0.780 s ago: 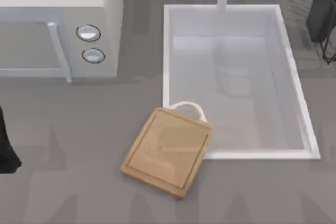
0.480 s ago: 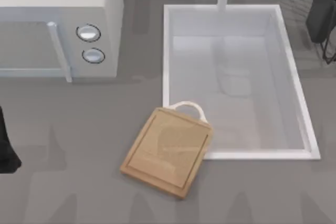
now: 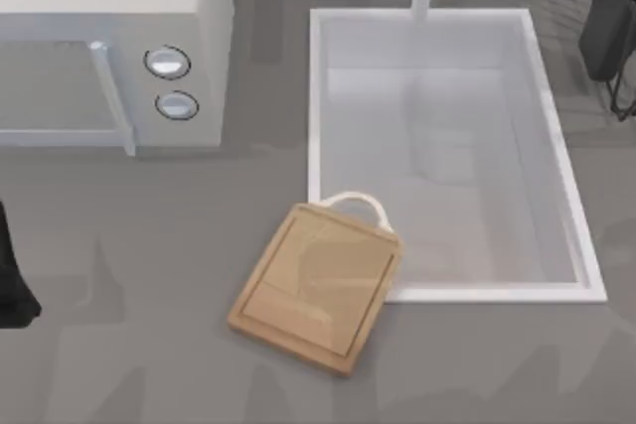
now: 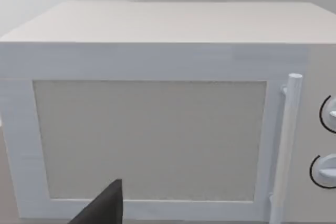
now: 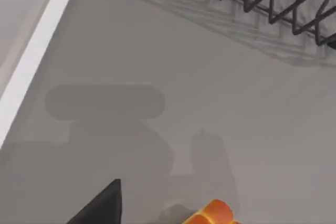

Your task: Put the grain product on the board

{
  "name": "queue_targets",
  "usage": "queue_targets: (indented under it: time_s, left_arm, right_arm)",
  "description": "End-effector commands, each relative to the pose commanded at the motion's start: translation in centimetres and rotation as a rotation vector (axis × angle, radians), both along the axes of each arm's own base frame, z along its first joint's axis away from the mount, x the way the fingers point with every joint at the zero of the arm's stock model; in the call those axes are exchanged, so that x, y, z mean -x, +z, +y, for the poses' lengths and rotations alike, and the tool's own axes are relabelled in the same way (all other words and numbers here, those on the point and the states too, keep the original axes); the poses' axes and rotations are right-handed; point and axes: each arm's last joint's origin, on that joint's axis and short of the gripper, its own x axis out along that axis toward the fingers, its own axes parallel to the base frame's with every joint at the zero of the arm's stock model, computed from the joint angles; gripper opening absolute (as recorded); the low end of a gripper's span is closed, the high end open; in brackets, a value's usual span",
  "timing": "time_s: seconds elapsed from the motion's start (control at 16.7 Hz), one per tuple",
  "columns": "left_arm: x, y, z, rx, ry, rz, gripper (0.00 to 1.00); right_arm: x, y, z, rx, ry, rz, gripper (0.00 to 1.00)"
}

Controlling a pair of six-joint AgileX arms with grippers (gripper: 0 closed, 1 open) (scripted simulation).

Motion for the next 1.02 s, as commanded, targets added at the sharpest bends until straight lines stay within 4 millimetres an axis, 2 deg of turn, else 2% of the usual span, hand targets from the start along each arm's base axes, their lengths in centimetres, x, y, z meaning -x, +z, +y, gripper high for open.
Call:
queue_targets:
  time_s: [0.3,0.48,0.78,1.02]
  left_arm:
    - [0.0,0.0,0.0,0.0,0.0,0.0,1.0]
    - [0.0,0.0,0.0,0.0,0.0,0.0,1.0]
    - [0.0,0.0,0.0,0.0,0.0,0.0,1.0]
    - [0.0,0.0,0.0,0.0,0.0,0.0,1.0]
  right_arm:
    - [-6.1,-1.0,-2.3,0.118,0.168,0.524,1.0]
    - [-9.2,-2.1,-3.8,0.133,0.289,0.738,1.0]
    - [-12.5,-3.6,-5.7,0.126,0.434,0.916,1.0]
    - [-13.0,-3.8,-6.0,0.123,0.452,0.934,1.0]
